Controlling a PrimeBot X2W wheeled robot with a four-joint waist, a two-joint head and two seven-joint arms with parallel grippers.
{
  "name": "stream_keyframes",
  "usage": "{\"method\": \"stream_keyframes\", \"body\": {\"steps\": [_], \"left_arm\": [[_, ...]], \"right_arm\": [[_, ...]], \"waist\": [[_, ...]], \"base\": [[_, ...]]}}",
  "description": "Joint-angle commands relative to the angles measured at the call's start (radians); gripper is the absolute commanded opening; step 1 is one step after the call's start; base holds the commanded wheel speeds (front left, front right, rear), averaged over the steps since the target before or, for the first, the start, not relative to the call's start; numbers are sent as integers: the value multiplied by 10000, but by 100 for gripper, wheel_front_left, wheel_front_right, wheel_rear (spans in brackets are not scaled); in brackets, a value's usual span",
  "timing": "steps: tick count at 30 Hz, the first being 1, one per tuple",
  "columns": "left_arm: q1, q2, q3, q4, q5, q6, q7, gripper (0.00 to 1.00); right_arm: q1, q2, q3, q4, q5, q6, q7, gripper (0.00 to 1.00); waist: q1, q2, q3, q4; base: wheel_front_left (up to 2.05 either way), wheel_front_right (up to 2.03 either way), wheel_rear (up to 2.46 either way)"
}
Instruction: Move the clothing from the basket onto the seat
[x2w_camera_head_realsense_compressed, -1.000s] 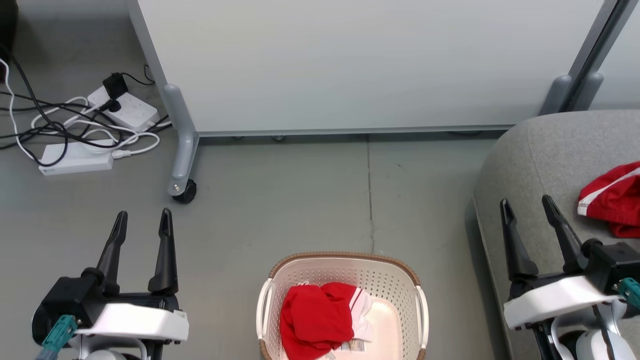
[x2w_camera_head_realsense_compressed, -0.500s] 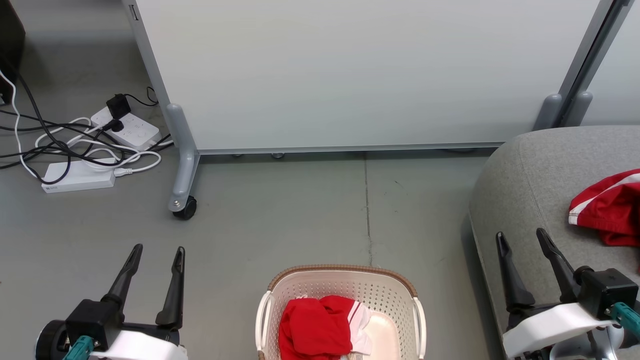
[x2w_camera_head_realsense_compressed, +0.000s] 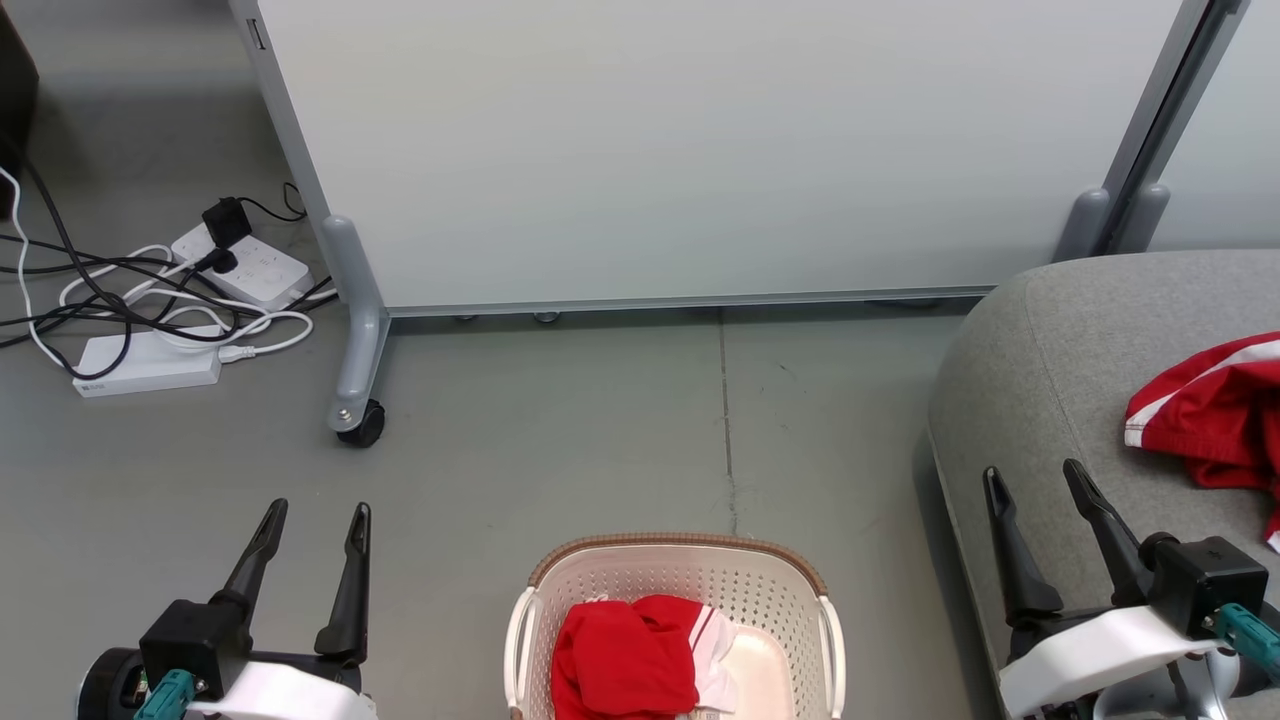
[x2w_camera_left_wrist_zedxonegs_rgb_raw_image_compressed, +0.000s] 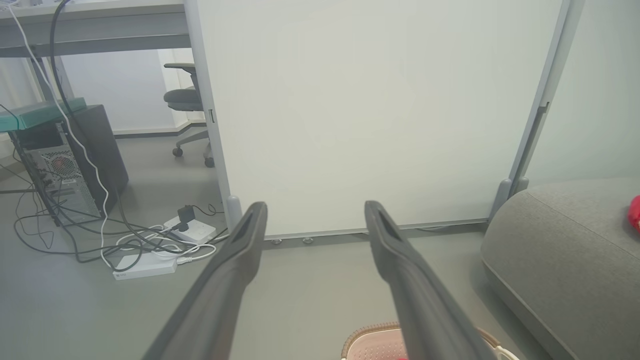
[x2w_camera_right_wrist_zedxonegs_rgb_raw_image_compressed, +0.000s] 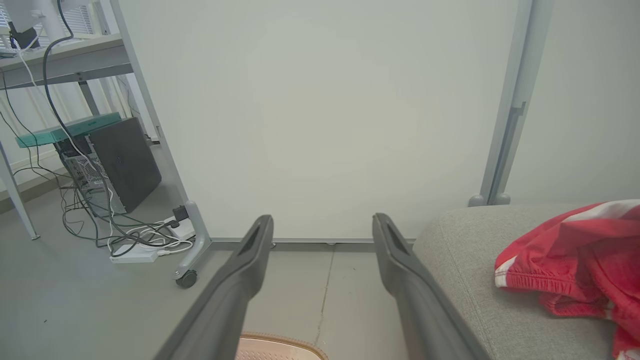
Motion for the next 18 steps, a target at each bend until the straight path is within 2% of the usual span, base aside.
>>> {"method": "stream_keyframes", "body": {"steps": [1, 12, 18], "left_arm": [[-194, 10, 36, 44, -43, 50, -35, 100], [-337, -33, 39, 10, 43, 200, -74, 100], [-1003, -120, 9, -380, 251, 310, -73, 100]], "right_arm": [[-21, -48, -13, 10, 45, 2, -25, 100], [-72, -48, -54, 17, 39, 2, -38, 100], [-363, -48, -102, -281, 5, 2, 61, 100]], "waist": [[0, -1, -2, -12], [0, -1, 98, 45], [0, -1, 665, -29]], "base": [[0, 0, 0], [0, 0, 0], [0, 0, 0]]}}
